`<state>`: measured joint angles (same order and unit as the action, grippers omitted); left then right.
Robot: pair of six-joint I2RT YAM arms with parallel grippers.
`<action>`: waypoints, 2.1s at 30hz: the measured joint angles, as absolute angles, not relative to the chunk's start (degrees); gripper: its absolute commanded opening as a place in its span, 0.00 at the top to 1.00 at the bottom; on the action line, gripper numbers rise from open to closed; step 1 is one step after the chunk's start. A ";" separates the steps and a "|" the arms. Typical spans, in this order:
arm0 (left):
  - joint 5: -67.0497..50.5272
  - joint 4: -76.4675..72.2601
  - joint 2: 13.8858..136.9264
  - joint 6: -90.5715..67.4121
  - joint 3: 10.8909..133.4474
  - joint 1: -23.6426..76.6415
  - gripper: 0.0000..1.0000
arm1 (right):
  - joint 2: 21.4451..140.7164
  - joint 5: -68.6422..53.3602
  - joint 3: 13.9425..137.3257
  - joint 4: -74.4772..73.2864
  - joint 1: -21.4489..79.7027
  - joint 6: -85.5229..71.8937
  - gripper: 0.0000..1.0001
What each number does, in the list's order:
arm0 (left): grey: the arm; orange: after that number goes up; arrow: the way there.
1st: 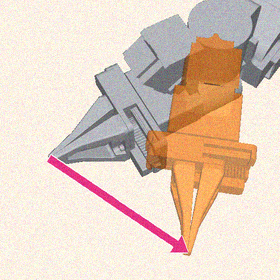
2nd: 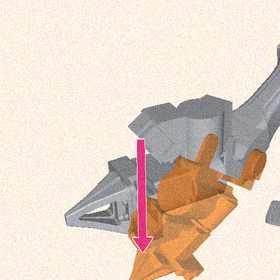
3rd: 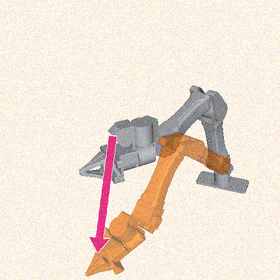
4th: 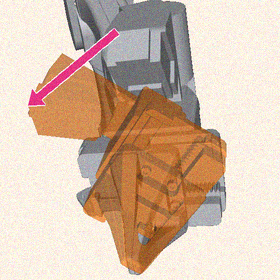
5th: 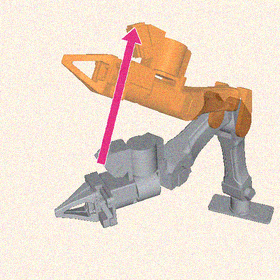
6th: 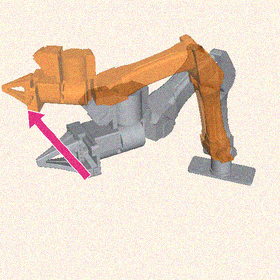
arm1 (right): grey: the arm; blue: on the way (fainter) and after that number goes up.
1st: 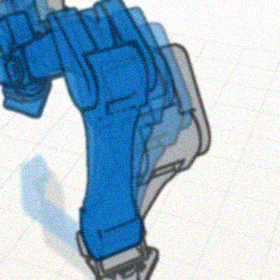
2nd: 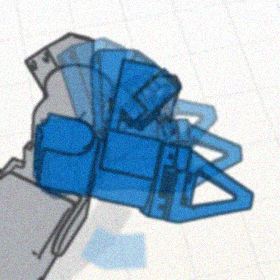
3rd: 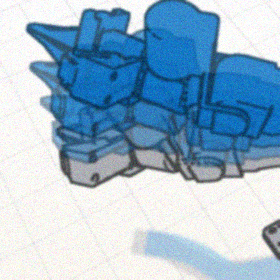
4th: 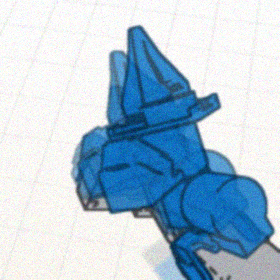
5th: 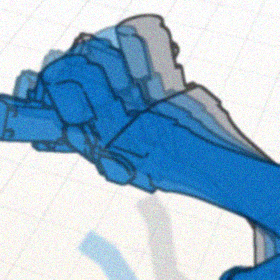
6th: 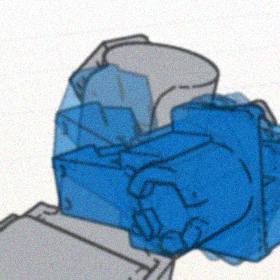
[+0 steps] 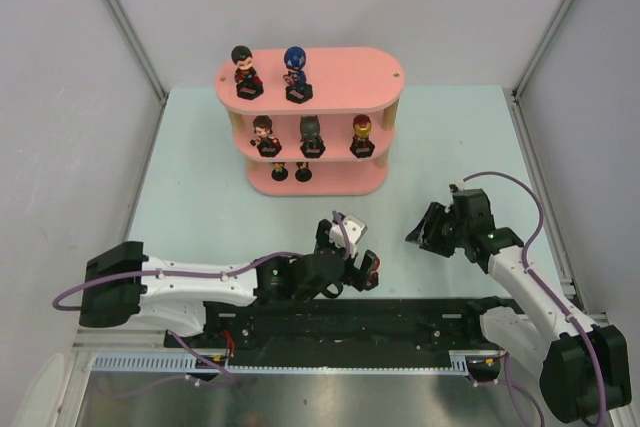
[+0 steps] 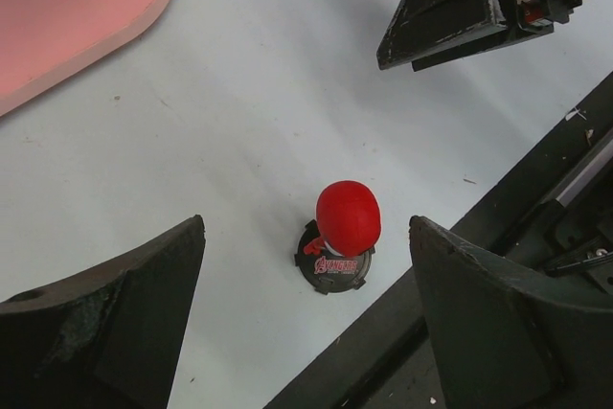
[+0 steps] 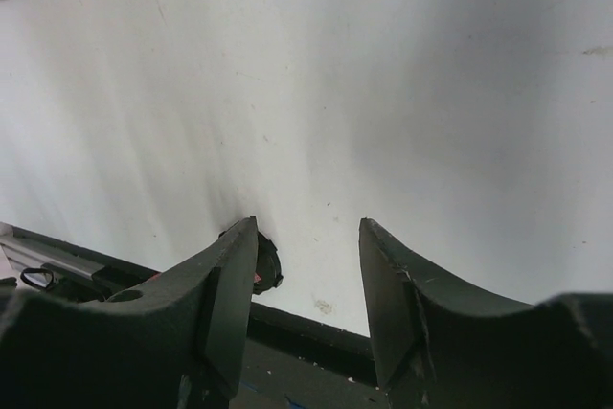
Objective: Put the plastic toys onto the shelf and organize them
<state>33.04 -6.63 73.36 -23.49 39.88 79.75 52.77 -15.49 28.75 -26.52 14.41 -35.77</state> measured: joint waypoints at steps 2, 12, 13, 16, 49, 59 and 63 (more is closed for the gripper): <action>33.34 -6.46 73.36 -23.49 39.90 79.75 0.08 | 52.45 -15.49 28.75 -26.52 14.37 -35.77 0.49; 35.11 -4.60 69.87 -23.79 39.99 79.77 0.04 | 48.16 -11.73 30.52 -29.87 14.74 -37.10 0.54; 35.51 -4.60 68.34 -23.79 39.86 79.77 0.03 | 47.22 -10.28 31.40 -30.55 15.18 -37.67 0.54; 36.29 -4.36 64.97 -23.70 39.79 79.77 0.03 | 44.97 -4.12 34.46 -32.71 18.70 -39.57 0.54; 44.69 18.57 34.61 -31.11 35.94 79.70 0.01 | 66.87 48.27 65.84 -68.49 60.03 -79.66 0.03; 44.93 20.14 34.06 -31.11 35.59 79.70 0.00 | 67.37 47.55 67.18 -69.45 59.31 -80.16 0.06; 44.97 21.10 33.45 -31.24 35.55 79.70 0.00 | 77.25 42.85 67.53 -68.99 64.79 -85.01 0.07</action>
